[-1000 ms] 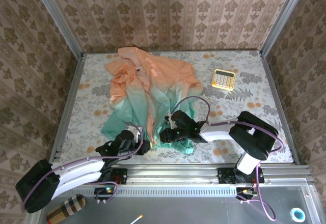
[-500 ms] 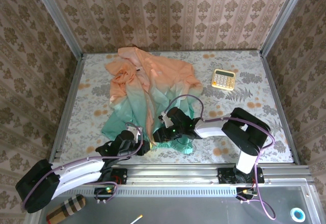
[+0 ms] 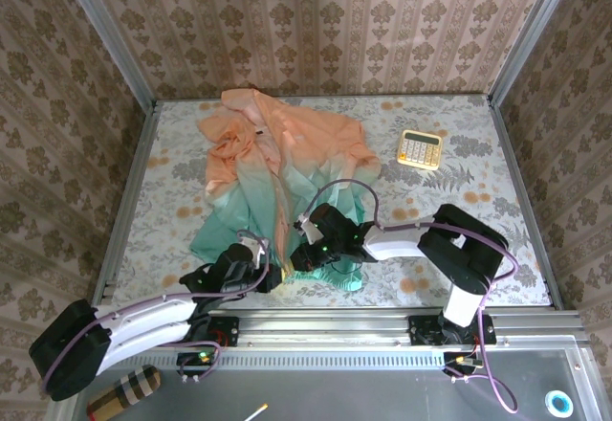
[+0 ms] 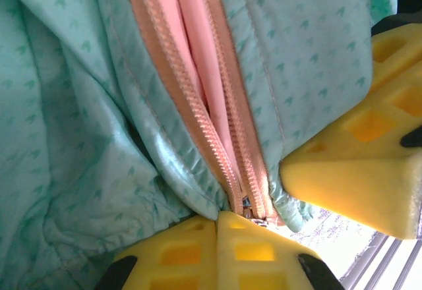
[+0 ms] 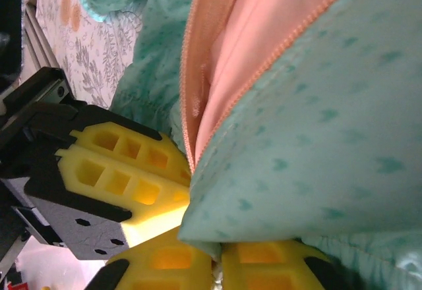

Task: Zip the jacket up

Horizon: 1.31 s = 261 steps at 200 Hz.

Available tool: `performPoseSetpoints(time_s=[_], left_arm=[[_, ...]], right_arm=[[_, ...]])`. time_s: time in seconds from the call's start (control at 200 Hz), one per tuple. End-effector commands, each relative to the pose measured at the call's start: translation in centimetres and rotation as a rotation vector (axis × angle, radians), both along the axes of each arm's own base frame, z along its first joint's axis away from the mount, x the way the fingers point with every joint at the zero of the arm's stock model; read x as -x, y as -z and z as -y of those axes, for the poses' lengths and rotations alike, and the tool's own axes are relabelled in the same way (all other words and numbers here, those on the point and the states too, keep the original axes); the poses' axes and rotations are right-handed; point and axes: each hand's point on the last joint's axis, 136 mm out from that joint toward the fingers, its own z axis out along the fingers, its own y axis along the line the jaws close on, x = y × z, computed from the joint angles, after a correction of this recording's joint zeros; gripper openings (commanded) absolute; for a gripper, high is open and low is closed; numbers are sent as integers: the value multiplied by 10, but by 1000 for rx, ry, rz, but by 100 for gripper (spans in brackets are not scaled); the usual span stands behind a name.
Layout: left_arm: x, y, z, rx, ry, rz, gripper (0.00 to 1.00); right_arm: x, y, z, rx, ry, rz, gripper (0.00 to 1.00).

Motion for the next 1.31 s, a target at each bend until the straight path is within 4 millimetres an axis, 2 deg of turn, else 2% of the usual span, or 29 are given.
performPoseSetpoints(time_s=[0.0,0.42,0.72,0.89,1.3], left_arm=[[2,-17,9,12,57,22,0],[7,-69,16,49,141,75,0],[14,-78,20,65,187,66,0],[16,-80,23,68,206,61,0],[17,-96,28,91,238,77,0]], right_arm=[[0,-26,-2,-37,-10,66,0],[-10,-70,10,-106,46,166,0],[-24,-94,18,-185,103,197,0],[-30,-99,21,-218,130,197,0],[-27,-99,20,-259,114,208,0]])
